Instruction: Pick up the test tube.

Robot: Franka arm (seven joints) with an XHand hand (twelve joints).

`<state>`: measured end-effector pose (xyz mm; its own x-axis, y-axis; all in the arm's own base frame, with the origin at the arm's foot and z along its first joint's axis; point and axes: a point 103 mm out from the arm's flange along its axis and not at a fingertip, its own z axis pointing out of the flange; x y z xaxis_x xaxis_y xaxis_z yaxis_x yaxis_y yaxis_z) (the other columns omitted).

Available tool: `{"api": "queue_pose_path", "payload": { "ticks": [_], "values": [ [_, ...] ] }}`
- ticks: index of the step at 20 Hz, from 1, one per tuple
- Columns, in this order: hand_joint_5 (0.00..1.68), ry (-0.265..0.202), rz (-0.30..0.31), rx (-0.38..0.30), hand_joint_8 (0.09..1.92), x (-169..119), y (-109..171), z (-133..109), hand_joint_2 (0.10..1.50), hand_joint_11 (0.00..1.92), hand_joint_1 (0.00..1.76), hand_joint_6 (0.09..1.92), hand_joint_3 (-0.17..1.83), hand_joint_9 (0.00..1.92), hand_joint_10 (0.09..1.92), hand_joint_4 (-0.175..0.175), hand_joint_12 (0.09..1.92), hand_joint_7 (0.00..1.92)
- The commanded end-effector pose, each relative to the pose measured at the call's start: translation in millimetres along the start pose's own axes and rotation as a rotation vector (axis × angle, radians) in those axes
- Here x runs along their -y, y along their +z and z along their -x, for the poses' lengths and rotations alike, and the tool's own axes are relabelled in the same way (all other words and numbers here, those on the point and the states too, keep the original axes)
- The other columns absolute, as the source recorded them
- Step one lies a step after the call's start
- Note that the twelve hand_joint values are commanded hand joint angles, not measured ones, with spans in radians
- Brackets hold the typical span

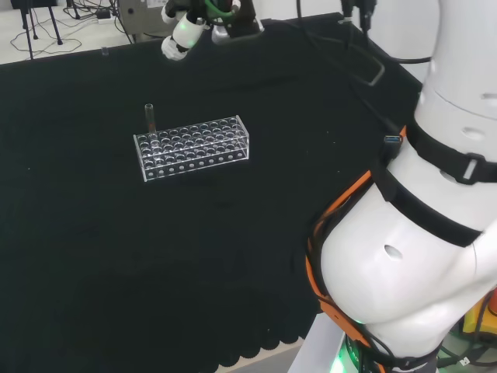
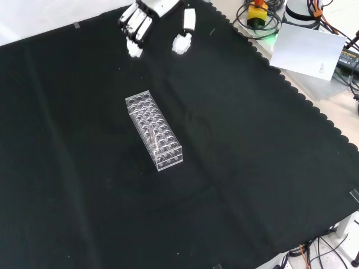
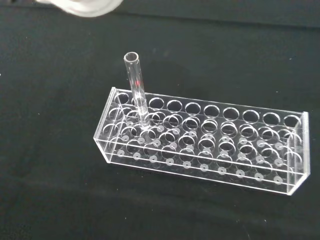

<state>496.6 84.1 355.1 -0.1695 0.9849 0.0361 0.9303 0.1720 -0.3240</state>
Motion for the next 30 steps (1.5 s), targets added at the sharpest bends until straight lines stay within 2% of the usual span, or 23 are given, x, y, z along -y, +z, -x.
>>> {"api": "queue_pose_path", "payload": {
  "ticks": [1,10,17,24,27,30],
  "values": [
    [0.35,-0.027,-0.049,0.033,0.96,-35.1,17.3,-12.3,0.75,0.04,0.78,0.09,0.55,0.29,0.99,-0.141,1.53,0.21],
    [0.36,-0.012,-0.127,0.05,0.97,-79.4,45.1,-11.3,0.75,0.05,0.78,0.09,0.56,0.31,0.99,-0.145,1.53,0.22],
    [0.4,-0.032,-0.17,0.072,0.97,-102.9,66.9,-16.6,0.76,0.1,0.81,0.09,0.57,0.35,0.98,-0.158,1.52,0.28],
    [0.45,-0.046,-0.205,0.062,0.97,-120.9,89.8,-22.3,0.75,0.14,0.84,0.12,0.58,0.41,0.96,-0.173,1.5,0.36],
    [0.45,-0.053,-0.21,0.058,0.97,-126.4,96.5,-26.5,0.75,0.16,0.85,0.17,0.58,0.44,0.94,-0.175,1.49,0.4],
    [0.4,-0.059,-0.218,0.06,0.97,-131.0,102.1,-31.3,0.74,0.17,0.87,0.36,0.6,0.47,0.93,-0.175,1.49,0.44]
  ]
}}
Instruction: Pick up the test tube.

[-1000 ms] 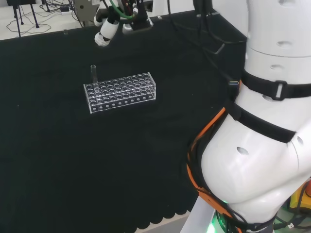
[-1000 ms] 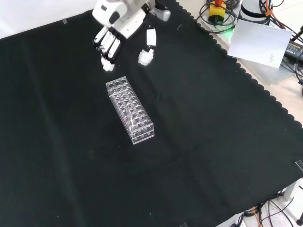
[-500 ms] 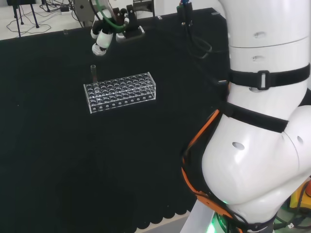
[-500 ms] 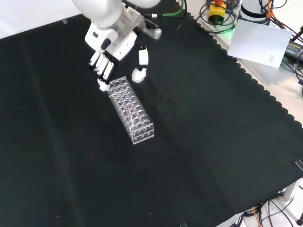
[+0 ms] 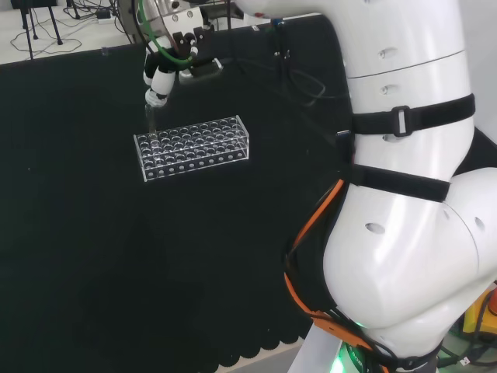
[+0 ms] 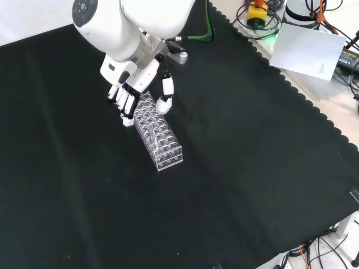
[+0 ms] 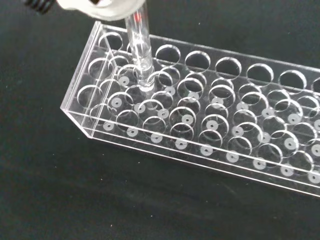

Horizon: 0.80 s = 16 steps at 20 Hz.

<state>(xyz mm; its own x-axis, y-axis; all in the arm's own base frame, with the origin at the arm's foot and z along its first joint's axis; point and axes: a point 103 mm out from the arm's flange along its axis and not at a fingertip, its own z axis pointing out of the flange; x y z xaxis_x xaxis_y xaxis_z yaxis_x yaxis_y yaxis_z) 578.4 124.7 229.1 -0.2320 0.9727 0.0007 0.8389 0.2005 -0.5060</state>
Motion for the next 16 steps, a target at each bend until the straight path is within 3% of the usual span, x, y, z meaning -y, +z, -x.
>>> {"api": "queue_pose_path", "payload": {
  "ticks": [1,7,16],
  "values": [
    [0.38,-0.018,-0.019,0.002,0.97,-11.0,9.6,-11.6,0.73,0.18,0.88,0.43,0.61,0.47,0.93,-0.175,1.48,0.45],
    [0.36,-0.02,-0.038,-0.005,0.98,-17.3,19.2,-19.3,0.72,0.19,0.9,0.65,0.65,0.5,0.93,-0.175,1.48,0.49],
    [0.4,-0.008,-0.038,-0.028,0.98,-26.3,27.0,-23.1,0.7,0.23,0.93,0.77,0.68,0.54,0.92,-0.175,1.47,0.57]
  ]
}}
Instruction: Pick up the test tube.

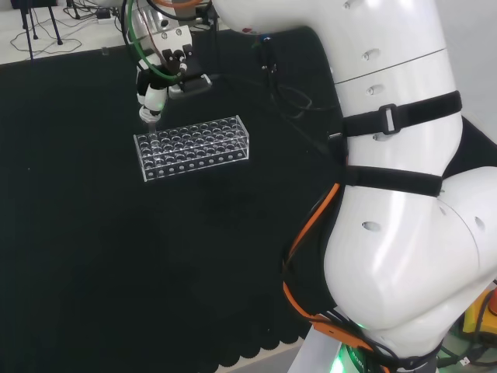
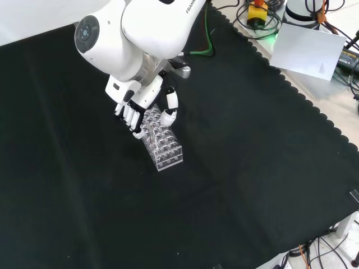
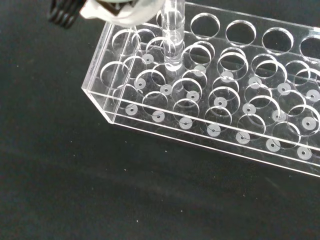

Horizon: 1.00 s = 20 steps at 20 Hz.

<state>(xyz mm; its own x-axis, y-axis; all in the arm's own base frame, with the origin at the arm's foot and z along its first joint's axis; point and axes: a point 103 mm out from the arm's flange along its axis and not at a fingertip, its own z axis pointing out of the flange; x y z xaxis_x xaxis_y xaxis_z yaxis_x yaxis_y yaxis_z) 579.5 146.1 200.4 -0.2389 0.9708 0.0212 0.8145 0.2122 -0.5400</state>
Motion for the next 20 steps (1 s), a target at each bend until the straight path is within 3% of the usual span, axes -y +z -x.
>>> {"api": "queue_pose_path", "payload": {
  "ticks": [1,9,16,18,20],
  "values": [
    [0.41,0.009,0.008,-0.015,0.98,-8.1,5.8,-2.7,0.69,0.23,0.94,0.79,0.69,0.55,0.92,-0.175,1.47,0.59],
    [0.6,0.021,0.049,-0.01,0.93,-16.7,7.3,-4.4,0.65,0.37,1.03,0.9,0.73,0.76,0.83,-0.175,1.42,0.86],
    [0.86,0.029,0.079,0.013,0.87,-23.7,7.3,-9.1,0.63,0.5,1.11,0.86,0.75,0.99,0.72,-0.175,1.37,1.14],
    [1.01,0.033,0.096,0.009,0.85,-25.7,7.5,-10.5,0.78,0.54,1.15,0.87,0.52,1.06,0.69,-0.175,1.36,1.22],
    [1.09,0.035,0.12,0.003,0.8,-27.1,7.0,-12.1,0.86,0.58,1.21,0.82,0.37,1.12,0.67,-0.175,1.33,1.24]
  ]
}}
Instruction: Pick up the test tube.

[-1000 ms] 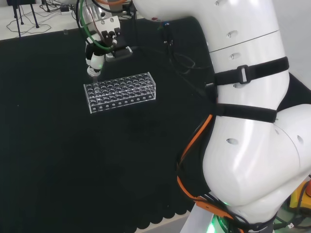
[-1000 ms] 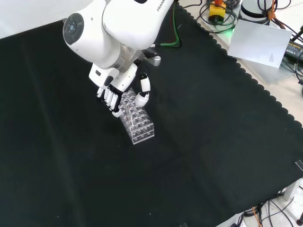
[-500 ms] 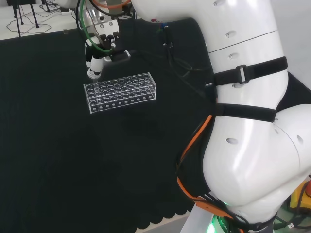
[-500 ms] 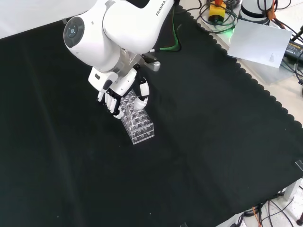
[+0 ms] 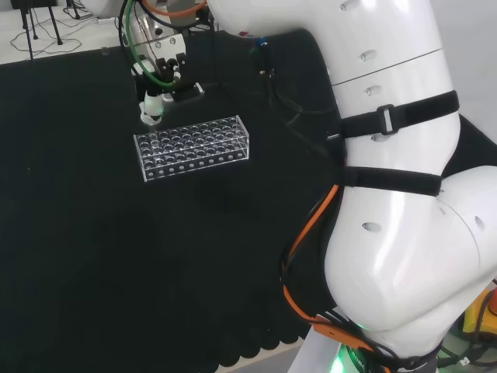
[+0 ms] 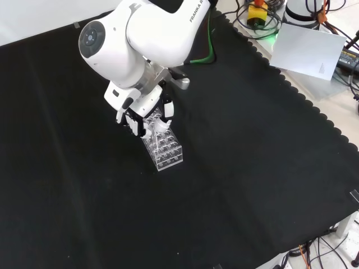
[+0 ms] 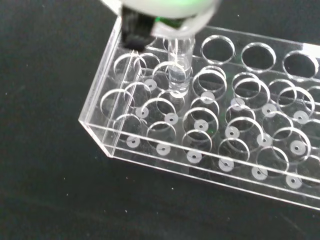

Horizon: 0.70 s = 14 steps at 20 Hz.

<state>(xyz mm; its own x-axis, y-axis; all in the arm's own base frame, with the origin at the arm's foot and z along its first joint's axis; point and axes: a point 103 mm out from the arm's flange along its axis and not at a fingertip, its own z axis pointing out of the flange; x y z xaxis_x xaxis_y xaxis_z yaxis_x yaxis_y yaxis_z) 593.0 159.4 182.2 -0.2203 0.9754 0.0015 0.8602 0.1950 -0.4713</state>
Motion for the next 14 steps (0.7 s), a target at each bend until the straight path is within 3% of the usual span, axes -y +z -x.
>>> {"api": "queue_pose_path", "payload": {
  "ticks": [1,7,14],
  "values": [
    [1.12,0.014,0.065,-0.017,0.78,-3.3,-0.1,-3.3,0.85,0.61,1.25,0.79,0.38,1.16,0.66,-0.175,1.32,1.23],
    [1.23,0.014,0.193,-0.057,0.79,-1.1,-9.3,-4.4,0.68,0.86,1.42,0.67,0.58,1.26,0.49,-0.175,1.19,1.33],
    [1.33,0.005,0.2,-0.051,0.68,0.7,-17.5,-4.4,0.6,0.93,1.43,0.53,0.68,1.4,0.28,-0.175,1.17,1.4]
  ]
}}
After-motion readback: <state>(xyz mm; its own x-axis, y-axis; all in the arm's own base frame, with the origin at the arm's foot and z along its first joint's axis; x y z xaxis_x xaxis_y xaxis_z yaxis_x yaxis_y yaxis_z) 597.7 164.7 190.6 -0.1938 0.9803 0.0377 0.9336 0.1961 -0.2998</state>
